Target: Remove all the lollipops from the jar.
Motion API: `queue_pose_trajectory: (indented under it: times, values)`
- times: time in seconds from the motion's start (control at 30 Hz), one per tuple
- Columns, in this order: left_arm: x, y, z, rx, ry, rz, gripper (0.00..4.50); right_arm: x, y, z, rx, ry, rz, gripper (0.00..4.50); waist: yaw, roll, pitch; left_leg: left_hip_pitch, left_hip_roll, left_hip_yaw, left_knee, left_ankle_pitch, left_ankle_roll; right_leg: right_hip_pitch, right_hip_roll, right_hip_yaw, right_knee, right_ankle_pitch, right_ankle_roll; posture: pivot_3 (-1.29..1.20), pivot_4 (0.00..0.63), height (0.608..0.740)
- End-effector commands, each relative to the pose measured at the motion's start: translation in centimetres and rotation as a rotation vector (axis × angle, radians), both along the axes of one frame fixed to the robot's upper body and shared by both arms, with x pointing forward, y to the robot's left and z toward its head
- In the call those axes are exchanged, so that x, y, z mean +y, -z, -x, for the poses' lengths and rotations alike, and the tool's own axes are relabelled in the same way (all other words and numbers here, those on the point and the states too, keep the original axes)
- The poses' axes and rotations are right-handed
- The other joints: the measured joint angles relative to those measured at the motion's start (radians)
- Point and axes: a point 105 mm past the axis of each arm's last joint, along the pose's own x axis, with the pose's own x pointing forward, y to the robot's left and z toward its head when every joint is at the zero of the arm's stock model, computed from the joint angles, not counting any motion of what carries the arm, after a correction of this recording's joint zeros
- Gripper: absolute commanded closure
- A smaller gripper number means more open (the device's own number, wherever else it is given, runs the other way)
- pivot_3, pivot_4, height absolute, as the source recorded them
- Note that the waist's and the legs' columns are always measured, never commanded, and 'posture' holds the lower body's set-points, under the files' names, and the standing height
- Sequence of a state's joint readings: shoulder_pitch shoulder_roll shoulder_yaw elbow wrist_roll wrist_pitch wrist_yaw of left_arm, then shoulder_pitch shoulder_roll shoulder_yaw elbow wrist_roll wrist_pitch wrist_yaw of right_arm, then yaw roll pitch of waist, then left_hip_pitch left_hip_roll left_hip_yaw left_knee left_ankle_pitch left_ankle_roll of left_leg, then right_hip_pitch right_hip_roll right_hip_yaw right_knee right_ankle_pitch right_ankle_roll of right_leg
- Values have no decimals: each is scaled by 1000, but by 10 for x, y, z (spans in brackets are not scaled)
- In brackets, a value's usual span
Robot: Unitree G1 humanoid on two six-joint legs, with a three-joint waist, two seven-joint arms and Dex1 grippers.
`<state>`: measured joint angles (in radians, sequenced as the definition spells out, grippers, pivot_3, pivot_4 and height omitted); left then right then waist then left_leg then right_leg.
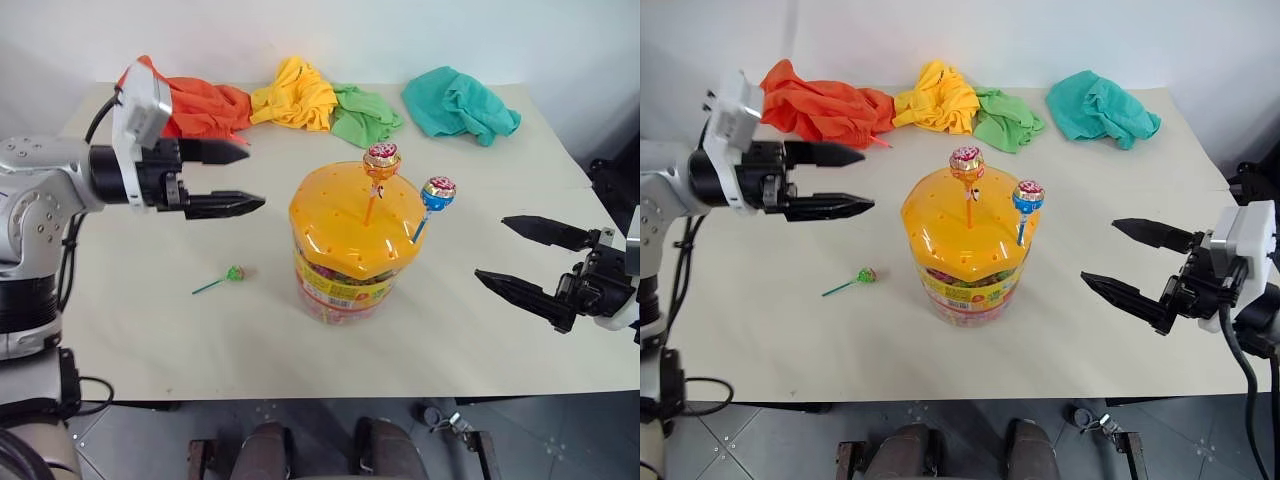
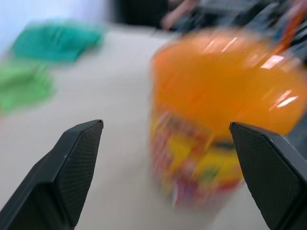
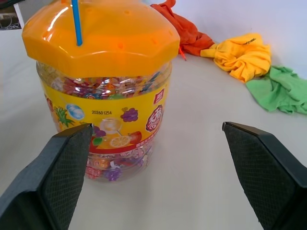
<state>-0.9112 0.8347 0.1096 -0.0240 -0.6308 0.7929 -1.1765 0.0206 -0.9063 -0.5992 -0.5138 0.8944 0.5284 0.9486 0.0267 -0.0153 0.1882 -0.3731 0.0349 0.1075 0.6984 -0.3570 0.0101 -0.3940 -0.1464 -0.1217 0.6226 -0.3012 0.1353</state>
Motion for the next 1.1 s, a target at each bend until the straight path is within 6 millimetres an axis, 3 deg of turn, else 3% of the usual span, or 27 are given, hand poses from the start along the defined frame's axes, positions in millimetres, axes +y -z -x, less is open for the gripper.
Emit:
queue_pose_trajectory:
  times: [0.03, 0.23, 0.67, 1.1]
  values:
    - [-9, -10, 6, -70, 130, -23, 19, 1, -16, 6, -75, 2, 14, 0, 0, 0, 0, 0, 0, 0, 0, 0, 0, 0, 0, 0, 0, 0, 0, 0, 150, 740]
    - [-38, -10, 7, -73, 316, -5, 19, 5, -18, 8, -100, 12, 0, 0, 1, 0, 0, 0, 0, 0, 0, 0, 0, 0, 0, 0, 0, 0, 0, 0, 150, 740]
    - [-69, -13, 22, -73, 575, 49, 19, 16, -26, 11, -136, 12, -30, 0, -1, 0, 0, -1, 0, 0, 1, 0, 0, 0, 0, 0, 0, 0, 0, 0, 150, 740]
    - [-92, -9, 24, -47, 659, 51, 19, 17, -23, 11, -139, 25, -39, 0, -1, 0, 0, -1, 0, -1, 1, 0, 0, 0, 0, 0, 0, 0, 0, 0, 150, 740]
